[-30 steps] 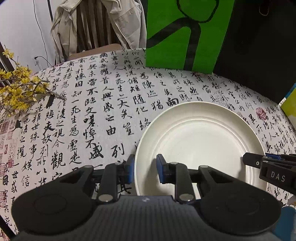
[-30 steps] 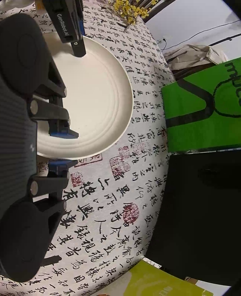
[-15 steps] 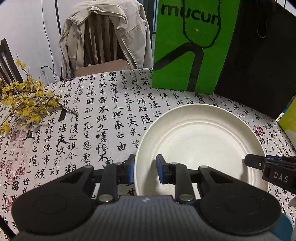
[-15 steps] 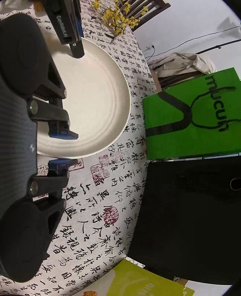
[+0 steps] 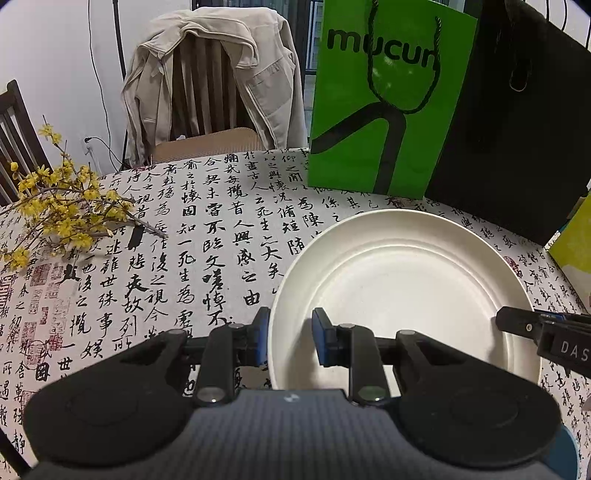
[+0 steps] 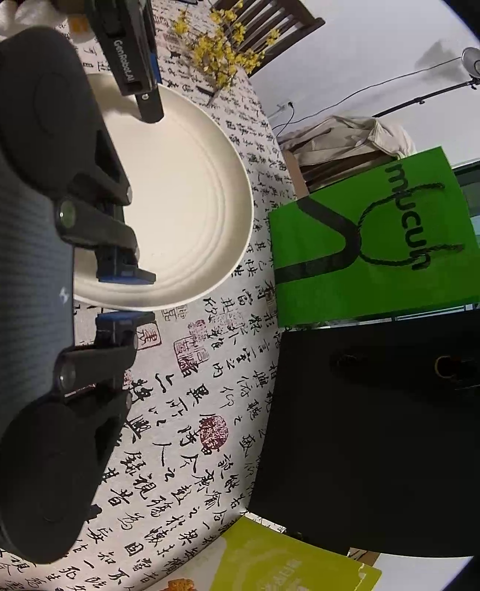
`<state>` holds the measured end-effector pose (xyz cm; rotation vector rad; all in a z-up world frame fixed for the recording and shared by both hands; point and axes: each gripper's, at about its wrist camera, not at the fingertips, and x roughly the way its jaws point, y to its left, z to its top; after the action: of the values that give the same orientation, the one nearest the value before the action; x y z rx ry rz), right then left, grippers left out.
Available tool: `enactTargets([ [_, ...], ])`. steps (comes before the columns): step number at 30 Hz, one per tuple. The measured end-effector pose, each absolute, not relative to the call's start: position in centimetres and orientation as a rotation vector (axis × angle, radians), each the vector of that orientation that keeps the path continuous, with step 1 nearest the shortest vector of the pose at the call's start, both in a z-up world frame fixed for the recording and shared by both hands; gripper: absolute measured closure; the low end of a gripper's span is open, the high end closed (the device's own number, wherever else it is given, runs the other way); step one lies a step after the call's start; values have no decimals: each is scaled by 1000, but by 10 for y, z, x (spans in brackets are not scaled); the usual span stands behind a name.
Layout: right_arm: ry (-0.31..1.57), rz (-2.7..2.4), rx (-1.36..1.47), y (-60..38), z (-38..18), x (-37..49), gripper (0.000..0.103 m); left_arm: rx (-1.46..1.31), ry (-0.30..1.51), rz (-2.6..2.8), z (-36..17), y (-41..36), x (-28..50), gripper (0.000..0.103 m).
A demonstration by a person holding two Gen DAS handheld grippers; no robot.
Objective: Organize plates and bowls
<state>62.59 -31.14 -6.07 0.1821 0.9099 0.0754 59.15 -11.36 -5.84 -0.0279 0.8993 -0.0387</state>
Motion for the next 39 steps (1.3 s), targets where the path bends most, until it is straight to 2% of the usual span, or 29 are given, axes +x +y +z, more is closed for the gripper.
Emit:
enactTargets([
  [39,796,127,232,-308,-19,558,92,-14,801,-72,-6,-99,534,78],
])
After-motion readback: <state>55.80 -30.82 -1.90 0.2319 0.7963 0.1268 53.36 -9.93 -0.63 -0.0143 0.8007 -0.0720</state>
